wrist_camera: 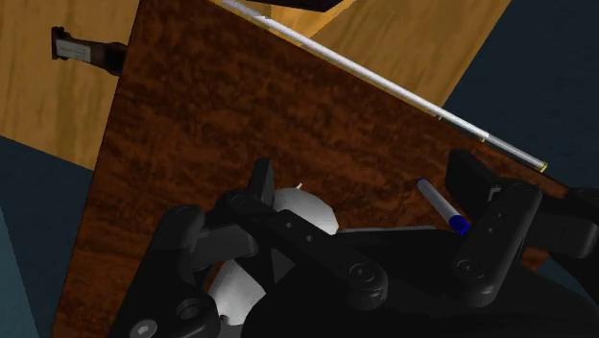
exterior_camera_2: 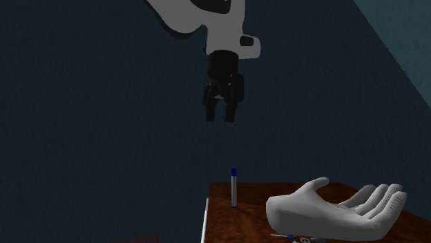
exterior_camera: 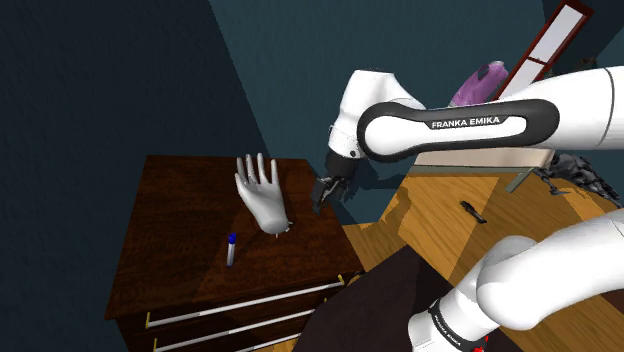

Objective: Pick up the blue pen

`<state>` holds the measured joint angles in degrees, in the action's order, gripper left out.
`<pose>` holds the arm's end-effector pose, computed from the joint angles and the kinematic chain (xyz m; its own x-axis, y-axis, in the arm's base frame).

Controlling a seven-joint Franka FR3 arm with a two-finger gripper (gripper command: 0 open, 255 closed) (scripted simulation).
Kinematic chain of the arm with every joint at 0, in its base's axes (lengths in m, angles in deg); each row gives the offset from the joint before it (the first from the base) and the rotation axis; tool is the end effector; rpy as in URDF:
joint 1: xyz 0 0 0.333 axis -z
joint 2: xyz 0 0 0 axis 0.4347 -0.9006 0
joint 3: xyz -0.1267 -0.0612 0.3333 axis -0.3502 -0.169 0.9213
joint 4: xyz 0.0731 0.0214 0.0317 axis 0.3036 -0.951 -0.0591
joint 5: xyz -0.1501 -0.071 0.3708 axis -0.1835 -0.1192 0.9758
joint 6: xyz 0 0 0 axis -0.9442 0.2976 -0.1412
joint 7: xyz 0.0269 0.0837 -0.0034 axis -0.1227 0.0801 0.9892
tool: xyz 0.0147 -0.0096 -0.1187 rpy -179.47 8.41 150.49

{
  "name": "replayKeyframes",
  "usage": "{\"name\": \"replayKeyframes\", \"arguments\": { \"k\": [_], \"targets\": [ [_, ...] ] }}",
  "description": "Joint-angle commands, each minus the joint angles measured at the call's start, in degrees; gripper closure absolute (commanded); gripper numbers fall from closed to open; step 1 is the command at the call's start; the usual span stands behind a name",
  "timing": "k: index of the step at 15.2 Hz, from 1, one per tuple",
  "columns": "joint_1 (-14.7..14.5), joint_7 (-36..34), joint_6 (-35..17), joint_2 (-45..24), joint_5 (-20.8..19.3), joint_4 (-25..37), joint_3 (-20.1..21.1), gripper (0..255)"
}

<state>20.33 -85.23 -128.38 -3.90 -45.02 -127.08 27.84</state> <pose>0.3887 0.1976 0.4526 0.9789 0.1955 -0.0592 0.1926 -0.9799 -0.0511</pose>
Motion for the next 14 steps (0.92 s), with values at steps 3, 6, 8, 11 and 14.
{"name": "replayKeyframes", "arguments": {
  "k": [3, 6, 8, 11, 14],
  "targets": [
    [-0.35, -4.99, -6.08, -8.7, -2.45, 3.41, 3.64, 0],
    [-0.77, -9.26, -9.64, -15.44, -5.78, 6.75, 5.7, 0],
    [-1.31, -12.36, -11.59, -20.1, -8.61, 9.37, 6.65, 0],
    [-2.83, -17.14, -13.74, -27.2, -13.41, 13.9, 7.19, 0],
    [-5.22, -21.57, -14.98, -34.26, -18.2, 19.18, 6.71, 0]
  ]
}}
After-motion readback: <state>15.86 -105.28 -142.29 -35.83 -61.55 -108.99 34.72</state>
